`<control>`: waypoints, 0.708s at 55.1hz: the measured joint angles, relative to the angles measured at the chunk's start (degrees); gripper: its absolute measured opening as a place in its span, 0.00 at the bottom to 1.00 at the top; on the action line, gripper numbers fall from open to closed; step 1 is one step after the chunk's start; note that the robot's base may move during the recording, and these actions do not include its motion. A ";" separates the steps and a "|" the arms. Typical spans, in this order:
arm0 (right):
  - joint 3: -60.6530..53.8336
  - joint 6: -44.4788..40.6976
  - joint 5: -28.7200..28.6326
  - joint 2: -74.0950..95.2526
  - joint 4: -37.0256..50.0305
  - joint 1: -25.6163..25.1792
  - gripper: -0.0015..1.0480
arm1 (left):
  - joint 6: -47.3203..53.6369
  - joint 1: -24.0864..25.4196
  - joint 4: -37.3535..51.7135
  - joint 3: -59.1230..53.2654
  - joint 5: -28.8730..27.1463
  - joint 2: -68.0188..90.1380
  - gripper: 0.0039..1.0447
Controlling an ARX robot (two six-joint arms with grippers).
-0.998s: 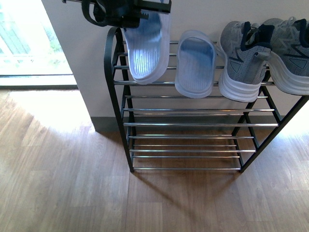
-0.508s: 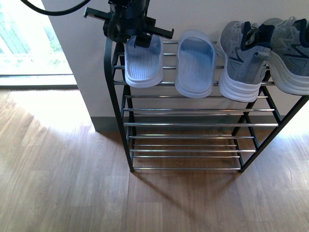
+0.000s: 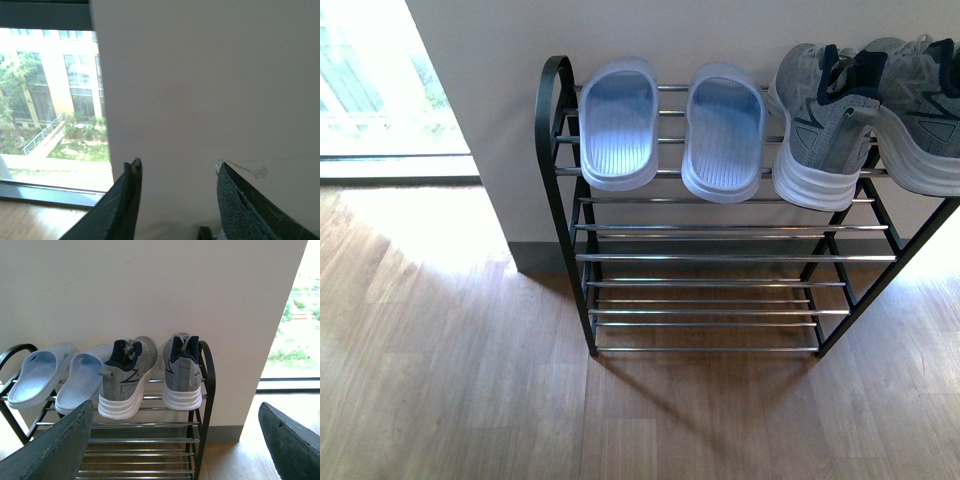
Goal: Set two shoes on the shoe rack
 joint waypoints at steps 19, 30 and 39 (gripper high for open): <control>0.00 0.02 -0.07 0.00 0.00 0.00 0.91 | 1.01 6.73 10.36 -30.36 7.43 -15.45 0.01; 0.00 0.02 -0.07 0.00 0.00 0.00 0.91 | 1.01 8.79 10.69 -38.03 10.01 -21.79 0.01; 0.00 0.02 -0.07 0.00 0.00 0.00 0.91 | 1.01 10.58 10.10 -42.75 11.30 -27.61 0.01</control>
